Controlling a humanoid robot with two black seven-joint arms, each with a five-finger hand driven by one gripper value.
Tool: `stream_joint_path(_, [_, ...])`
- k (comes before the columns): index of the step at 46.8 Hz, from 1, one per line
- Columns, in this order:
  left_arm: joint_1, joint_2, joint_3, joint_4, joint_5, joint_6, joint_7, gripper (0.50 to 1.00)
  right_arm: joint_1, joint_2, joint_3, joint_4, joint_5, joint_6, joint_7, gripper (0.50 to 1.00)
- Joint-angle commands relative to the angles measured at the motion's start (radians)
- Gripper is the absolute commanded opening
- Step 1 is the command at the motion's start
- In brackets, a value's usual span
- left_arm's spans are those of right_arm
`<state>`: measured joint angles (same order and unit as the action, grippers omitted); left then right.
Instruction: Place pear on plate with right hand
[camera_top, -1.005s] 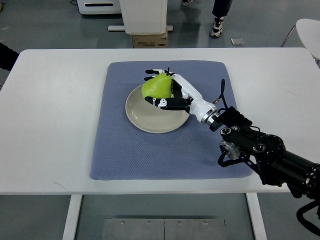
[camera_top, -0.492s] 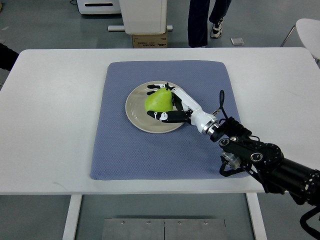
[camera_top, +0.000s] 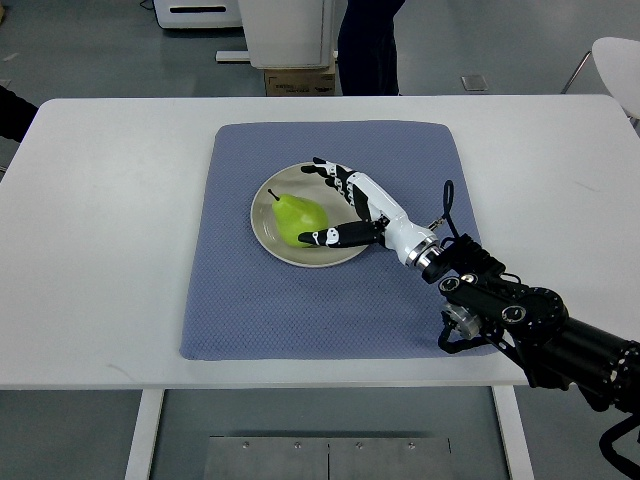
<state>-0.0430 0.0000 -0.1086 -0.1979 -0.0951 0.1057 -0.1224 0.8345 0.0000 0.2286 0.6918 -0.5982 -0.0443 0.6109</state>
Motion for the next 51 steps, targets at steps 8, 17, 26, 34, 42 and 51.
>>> stream_joint_path(8, [0.000,0.000,0.000,0.000,0.000,0.000,0.000,1.000,0.003,0.000,0.003,-0.001,0.000,-0.012,0.000,0.989])
stream_joint_path(17, [0.000,0.000,0.001,0.000,0.000,0.000,0.000,1.000,0.008,0.000,0.031,-0.021,0.000,-0.012,0.000,0.991])
stream_joint_path(26, [0.000,0.000,0.001,0.000,0.000,0.000,0.000,1.000,0.008,0.000,0.077,-0.046,0.000,-0.012,0.000,0.991])
stream_joint_path(34, [0.000,0.000,0.000,0.000,0.000,0.000,0.000,1.000,0.009,0.000,0.136,-0.097,0.001,-0.012,0.000,0.991])
stream_joint_path(42, [0.000,0.000,0.001,0.000,0.000,0.000,0.000,1.000,0.006,-0.015,0.210,-0.169,0.001,-0.012,0.000,0.991])
stream_joint_path(51, [0.000,0.000,0.001,0.000,0.000,0.000,0.000,1.000,-0.025,-0.015,0.357,-0.184,0.004,-0.026,-0.031,0.991])
